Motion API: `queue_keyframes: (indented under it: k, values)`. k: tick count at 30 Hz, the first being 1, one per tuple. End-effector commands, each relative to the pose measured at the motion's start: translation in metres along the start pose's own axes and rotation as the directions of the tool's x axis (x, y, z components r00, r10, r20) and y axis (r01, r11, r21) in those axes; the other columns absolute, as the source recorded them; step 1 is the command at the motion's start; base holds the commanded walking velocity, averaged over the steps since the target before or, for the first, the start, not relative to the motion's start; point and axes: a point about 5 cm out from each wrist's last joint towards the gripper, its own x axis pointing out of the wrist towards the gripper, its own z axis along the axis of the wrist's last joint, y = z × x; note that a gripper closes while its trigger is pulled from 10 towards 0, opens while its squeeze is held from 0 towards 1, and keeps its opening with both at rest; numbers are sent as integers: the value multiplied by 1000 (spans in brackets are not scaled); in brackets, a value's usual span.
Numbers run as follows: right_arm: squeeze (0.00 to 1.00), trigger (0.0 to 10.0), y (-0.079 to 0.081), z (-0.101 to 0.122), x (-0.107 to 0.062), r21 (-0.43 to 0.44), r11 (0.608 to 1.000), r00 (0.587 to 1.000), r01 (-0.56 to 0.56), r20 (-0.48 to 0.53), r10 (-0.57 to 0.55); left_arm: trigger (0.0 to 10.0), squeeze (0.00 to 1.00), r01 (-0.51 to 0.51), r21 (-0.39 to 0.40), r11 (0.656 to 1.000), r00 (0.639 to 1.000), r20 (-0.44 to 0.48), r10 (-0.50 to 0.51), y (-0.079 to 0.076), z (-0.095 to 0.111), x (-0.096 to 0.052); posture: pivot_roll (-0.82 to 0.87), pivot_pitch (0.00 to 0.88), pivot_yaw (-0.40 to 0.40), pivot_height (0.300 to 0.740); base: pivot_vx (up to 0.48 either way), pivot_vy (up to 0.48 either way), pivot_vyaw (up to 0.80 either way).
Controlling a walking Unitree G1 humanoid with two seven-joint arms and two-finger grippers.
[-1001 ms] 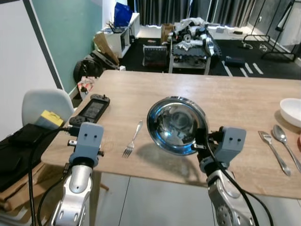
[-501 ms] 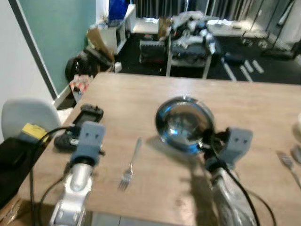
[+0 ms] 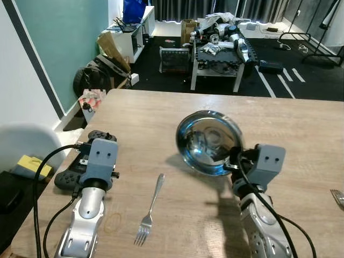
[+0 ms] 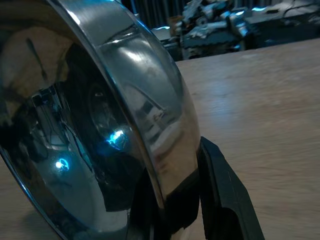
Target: Setting the table
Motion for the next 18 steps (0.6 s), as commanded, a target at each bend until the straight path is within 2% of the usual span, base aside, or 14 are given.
queue_keyframes:
  k: [1, 7, 8, 9, 12, 14, 18]
  values:
    - [0, 10000, -5, 0, 1, -23, 999, 1000, 23, 6, -23, 10000, 0, 13, -14, 1000, 1000, -27, -13, -1, -4, -2, 22, 57, 99, 740, 0, 0, 0]
    - [0, 10000, -18, -2, 5, -44, 998, 998, 55, -19, -56, 10000, 0, 86, -58, 995, 996, -33, -88, -3, -1, -1, 22, 57, 99, 740, 0, 0, 0]
    - [0, 10000, -23, -3, 8, -48, 998, 998, 47, -46, -49, 10000, 0, 185, -98, 978, 981, -39, -190, -3, 2, 0, 29, 54, 94, 740, 0, 0, 0]
    - [0, 10000, -23, -3, 8, -48, 998, 998, 47, -46, -49, 10000, 0, 185, -98, 978, 981, -39, -190, -3, 2, 0, 29, 54, 94, 740, 0, 0, 0]
    - [0, 10000, -31, -5, 12, 12, 1000, 990, 9, -144, -8, 10000, 0, 364, -116, 924, 930, -9, -367, 4, 14, 0, 35, 56, 91, 740, 0, 0, 0]
    - [0, 10000, -34, -5, 14, 24, 1000, 982, -17, -187, 21, 10000, 0, 413, -105, 905, 910, 7, -414, 9, 19, 0, 35, 56, 91, 740, 0, 0, 0]
    - [0, 10000, -40, 8, 22, 93, 992, 971, -83, -218, 101, 10000, 0, 470, -70, 880, 883, 27, -469, 20, 28, 2, 33, 58, 87, 740, 0, 0, 0]
